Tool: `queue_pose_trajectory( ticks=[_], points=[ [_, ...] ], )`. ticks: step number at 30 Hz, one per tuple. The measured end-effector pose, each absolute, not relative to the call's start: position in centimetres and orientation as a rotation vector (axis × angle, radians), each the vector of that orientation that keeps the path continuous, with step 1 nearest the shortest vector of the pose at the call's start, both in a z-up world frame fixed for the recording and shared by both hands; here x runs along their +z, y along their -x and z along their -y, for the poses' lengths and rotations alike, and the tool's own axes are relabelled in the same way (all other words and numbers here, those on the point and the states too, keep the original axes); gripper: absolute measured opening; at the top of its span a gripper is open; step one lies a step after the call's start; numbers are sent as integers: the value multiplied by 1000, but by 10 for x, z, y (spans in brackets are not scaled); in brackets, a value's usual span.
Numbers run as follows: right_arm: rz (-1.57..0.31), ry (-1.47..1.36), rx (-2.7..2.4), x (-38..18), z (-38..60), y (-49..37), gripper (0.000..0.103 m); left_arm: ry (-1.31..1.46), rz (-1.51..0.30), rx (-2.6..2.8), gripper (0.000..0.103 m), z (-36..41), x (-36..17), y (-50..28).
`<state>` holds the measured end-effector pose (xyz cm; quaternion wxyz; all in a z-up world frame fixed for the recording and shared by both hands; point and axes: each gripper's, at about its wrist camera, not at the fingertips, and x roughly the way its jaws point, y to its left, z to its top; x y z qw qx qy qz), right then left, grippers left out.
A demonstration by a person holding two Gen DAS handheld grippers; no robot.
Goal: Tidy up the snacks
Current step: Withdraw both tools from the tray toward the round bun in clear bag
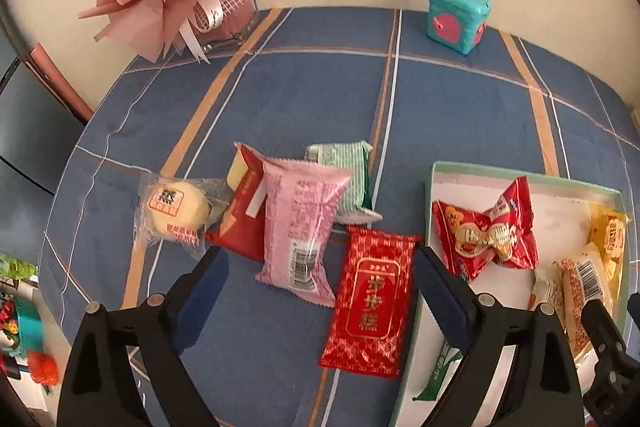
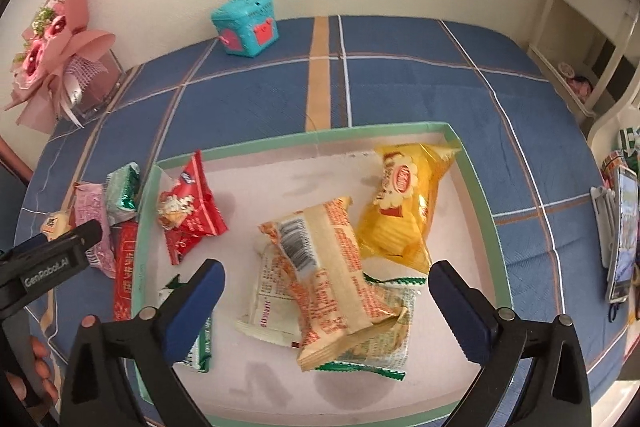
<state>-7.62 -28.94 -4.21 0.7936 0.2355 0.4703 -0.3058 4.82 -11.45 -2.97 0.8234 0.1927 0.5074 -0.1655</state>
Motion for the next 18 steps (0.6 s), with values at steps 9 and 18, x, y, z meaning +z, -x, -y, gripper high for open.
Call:
queue_pose_trajectory(
  ticks=[9,18],
  points=[
    [-922,-486,-636,-23,276,75,103,-320,-1093,-318,93,106,-27,-57],
    [-846,-445,-622,-15,254,57,103,-254,-1076,-369,93,88,-23,-71]
  ],
)
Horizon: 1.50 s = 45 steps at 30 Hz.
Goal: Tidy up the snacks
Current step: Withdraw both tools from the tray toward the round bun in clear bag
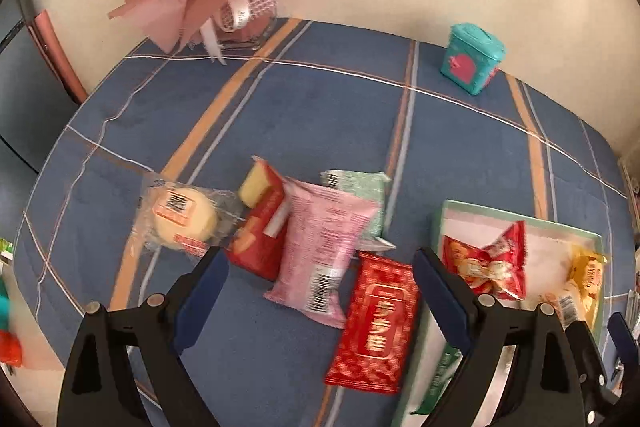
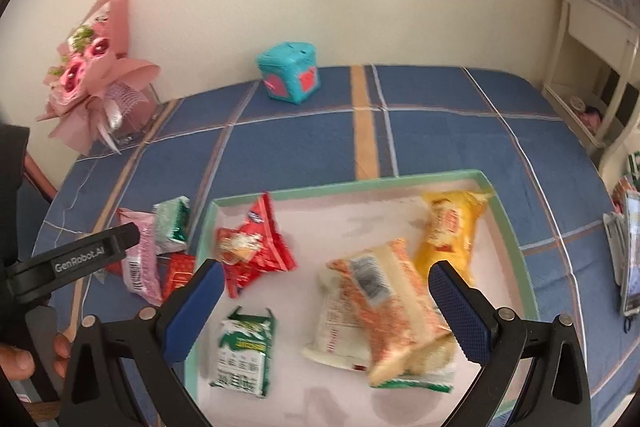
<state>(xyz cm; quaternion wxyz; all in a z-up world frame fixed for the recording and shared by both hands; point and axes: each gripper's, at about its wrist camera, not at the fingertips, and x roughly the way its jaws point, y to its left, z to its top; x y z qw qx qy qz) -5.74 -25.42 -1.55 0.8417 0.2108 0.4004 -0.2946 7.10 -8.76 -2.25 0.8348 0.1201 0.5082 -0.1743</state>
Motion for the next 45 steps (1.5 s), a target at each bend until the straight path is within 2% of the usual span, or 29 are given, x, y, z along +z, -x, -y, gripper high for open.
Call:
queue_pose_trajectory(
  ticks=[12,17,33,38,45],
  points=[
    [-904,-308,-505,-15,190,2,103,-235,-987,-199,94,21,-19,-111],
    [-925,-335,-416,-22,163,-19,103,-165,-1015,-160,100,-9,-20,-127],
    [-1027,-464,-343,-48,144,-51,102,50,-1160,-284,100,-40,-33,-150],
    [-1007,-481,-364,-49,151,-53,92,41,-1198,-299,100,-33,-41,-153],
    [-974,-498,-337,-50,150,-68,82,58,-1180,-290,100,-38,-44,-170]
  ],
)
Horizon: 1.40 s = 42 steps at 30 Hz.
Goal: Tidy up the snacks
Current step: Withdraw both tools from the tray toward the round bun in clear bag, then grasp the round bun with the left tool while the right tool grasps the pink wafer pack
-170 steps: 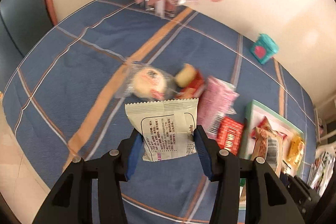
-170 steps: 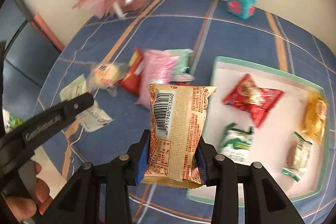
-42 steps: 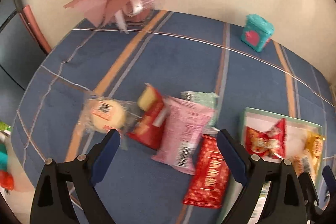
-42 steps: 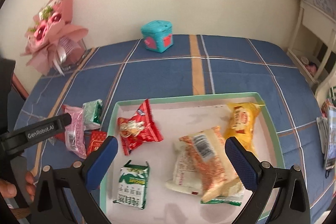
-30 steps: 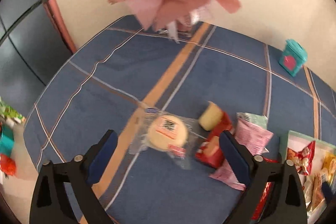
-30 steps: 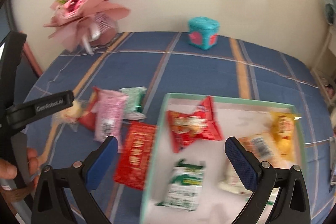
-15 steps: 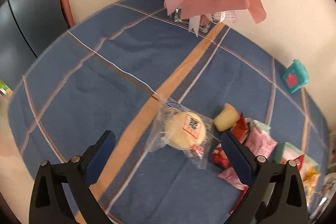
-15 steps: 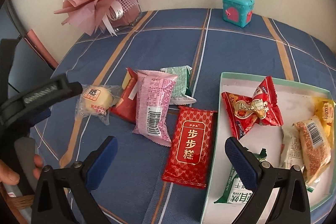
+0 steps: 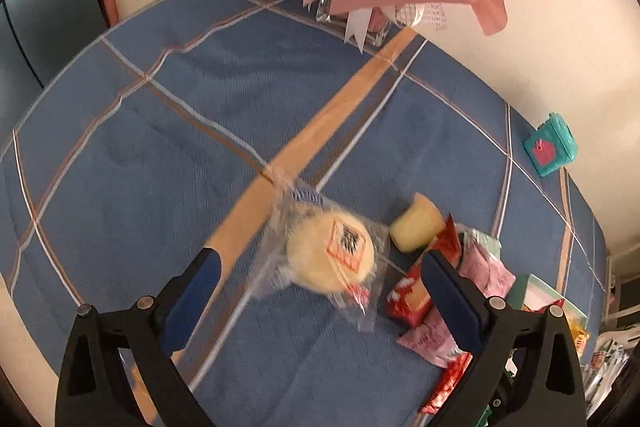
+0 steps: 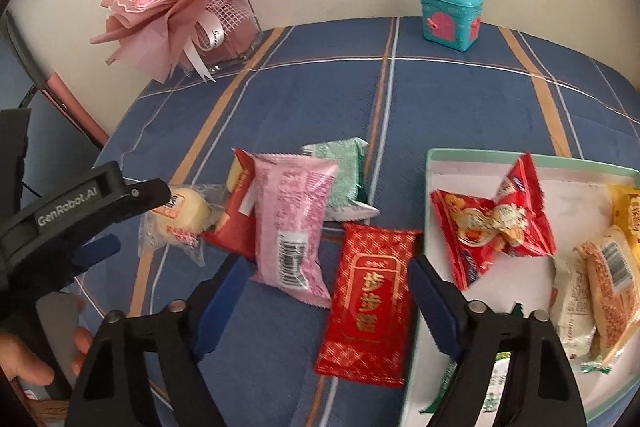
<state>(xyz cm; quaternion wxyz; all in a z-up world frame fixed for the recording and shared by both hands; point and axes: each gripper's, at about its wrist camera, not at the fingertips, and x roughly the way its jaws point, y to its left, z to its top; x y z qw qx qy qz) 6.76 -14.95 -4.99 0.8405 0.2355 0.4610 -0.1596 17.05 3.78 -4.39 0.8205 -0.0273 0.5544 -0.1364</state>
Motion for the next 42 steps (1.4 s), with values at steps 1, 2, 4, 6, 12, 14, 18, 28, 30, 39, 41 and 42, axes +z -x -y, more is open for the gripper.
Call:
queue_pose_trajectory(
  ticks=[1,2,4,6,12,14,18,28,30,39,41,42],
  points=[
    [-974,-498,-336,-51,149,-71,81,48,-1168,-300,100,-36,-43,-173],
    [-976,-498,-336,-52,148,-74,80,41,-1162,-309,100,-35,-43,-175],
    [-981,-506,-331,-56,147,-81,78,11,-1155,-317,100,-31,-45,-179],
    [-989,-509,-329,-61,145,-86,77,-10,-1159,-311,100,-28,-50,-182],
    [-1022,-513,-326,-79,142,-99,75,-13,-1209,-306,99,-26,-77,-192],
    [-1025,-517,-328,-81,142,-101,72,-16,-1217,-303,91,-25,-83,-194],
    [-1024,-514,-328,-83,140,-104,66,11,-1234,-317,87,-25,-91,-196],
    [-1011,-527,-297,-80,135,-109,41,40,-1231,-355,60,-22,-86,-191],
    [-1009,-533,-295,-79,136,-107,40,34,-1229,-358,59,-21,-86,-190],
    [-977,-551,-307,-66,143,-100,39,57,-1243,-332,55,-28,-84,-187],
    [-973,-553,-311,-62,144,-98,39,56,-1235,-325,52,-29,-80,-187],
    [-970,-551,-313,-60,144,-97,39,56,-1231,-326,52,-30,-78,-185]
  ],
)
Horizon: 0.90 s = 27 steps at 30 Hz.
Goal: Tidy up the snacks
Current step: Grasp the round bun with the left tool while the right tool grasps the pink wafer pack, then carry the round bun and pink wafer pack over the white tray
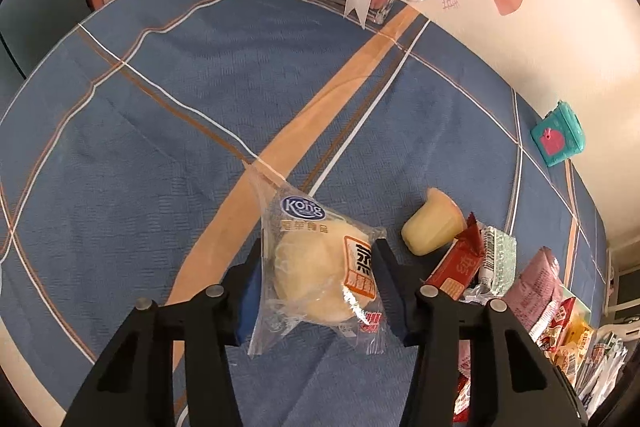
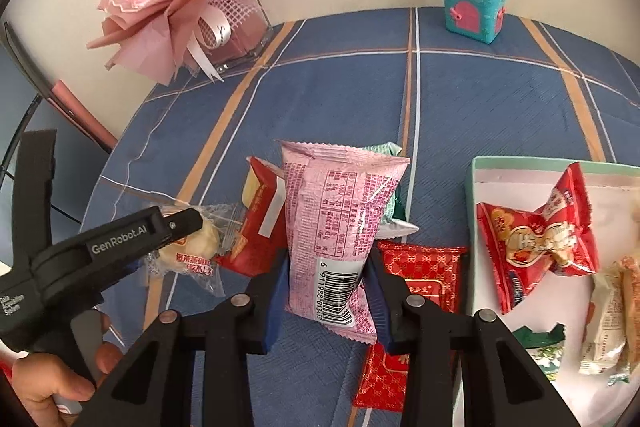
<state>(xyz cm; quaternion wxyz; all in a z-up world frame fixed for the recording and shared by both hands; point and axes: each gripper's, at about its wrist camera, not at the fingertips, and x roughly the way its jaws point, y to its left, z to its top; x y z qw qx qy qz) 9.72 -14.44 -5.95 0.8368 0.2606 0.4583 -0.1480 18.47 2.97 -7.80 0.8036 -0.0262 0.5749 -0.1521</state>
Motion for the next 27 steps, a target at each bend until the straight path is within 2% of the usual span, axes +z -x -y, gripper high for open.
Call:
queue_pose_trajectory(
  ticks=[17,27],
  points=[
    [-963,-551,-337,-21,148,-70,39,116,-1092,-359,52,-36,-15,-157],
    [-972,-531,-350,-3,153,-47,39,97,-1074,-409,52,-14,0,-130]
  ],
)
